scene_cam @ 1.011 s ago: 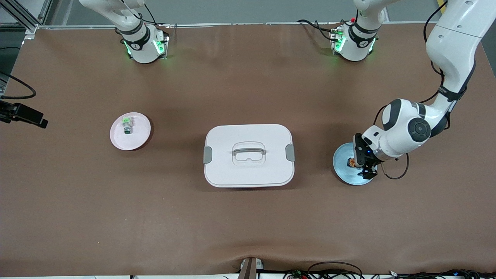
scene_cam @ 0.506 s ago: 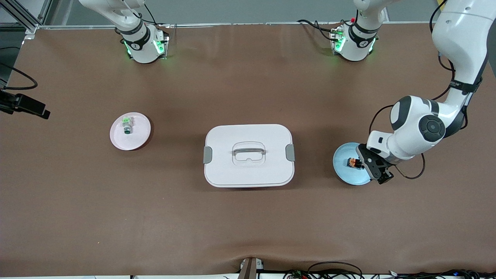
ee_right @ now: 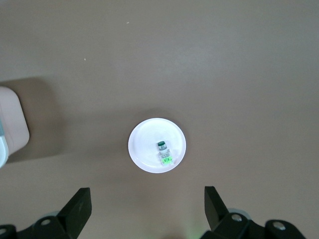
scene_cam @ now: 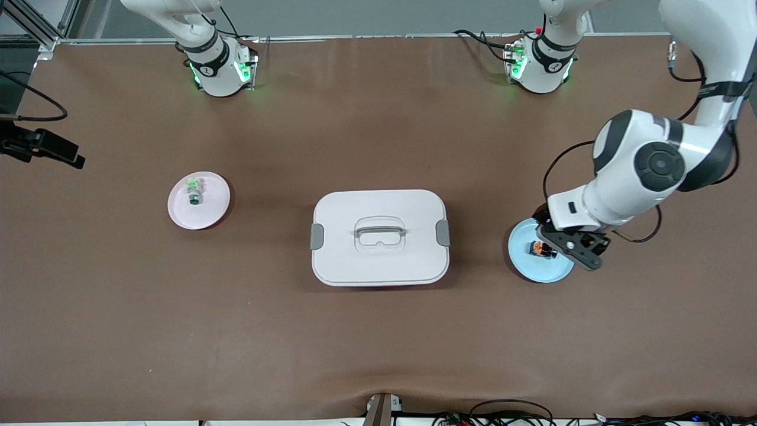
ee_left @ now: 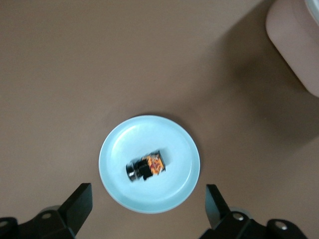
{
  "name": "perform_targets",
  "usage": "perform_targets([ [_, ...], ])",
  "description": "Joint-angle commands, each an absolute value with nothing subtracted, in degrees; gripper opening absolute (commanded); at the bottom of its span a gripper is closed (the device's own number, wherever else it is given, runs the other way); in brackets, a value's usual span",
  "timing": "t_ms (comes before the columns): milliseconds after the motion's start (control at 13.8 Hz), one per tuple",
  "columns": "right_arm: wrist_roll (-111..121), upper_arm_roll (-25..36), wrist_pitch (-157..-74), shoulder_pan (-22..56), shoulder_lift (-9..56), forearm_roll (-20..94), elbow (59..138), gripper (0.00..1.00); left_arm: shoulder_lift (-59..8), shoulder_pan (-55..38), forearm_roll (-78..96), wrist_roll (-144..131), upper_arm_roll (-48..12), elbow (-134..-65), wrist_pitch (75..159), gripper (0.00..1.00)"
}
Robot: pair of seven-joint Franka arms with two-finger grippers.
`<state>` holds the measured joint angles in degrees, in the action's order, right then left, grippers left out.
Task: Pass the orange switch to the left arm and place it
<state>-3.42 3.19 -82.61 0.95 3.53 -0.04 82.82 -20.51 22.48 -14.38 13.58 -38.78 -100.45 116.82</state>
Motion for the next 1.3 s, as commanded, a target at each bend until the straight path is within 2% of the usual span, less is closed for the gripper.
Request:
perform_targets([
  [0,3.8,2.5,-84.8,-0.3,0.5,0.1,87.0,1.0,-20.2,22.8,-12.8,3.2,-39.9,-91.9,105.7,1.0],
  [217,3.9,2.5,-85.0,-0.7,0.4,-0.6,86.9,1.0,-18.3,22.6,-13.4,-4.9,-40.3,-88.8,101.4,1.0],
  [650,3.4,2.5,-86.0,-1.0,-1.7,0.2,87.7,1.0,-11.5,22.3,-13.4,-14.9,-39.3,-88.8,98.7,1.0],
  [722,3.4,2.5,-86.3,-1.0,-1.8,0.2,88.0,1.0,-11.2,20.8,-13.4,-14.8,-37.3,-88.8,98.4,1.0],
  [939,3.4,2.5,-86.3,-0.8,-1.8,0.1,87.9,1.0,-8.7,9.5,-12.6,-14.3,-23.7,-89.1,97.3,1.0],
  [1228,3.4,2.5,-85.7,-0.5,-1.6,-0.5,87.5,1.0,-4.6,1.0,-10.1,-12.4,-13.8,-89.1,95.1,1.0],
])
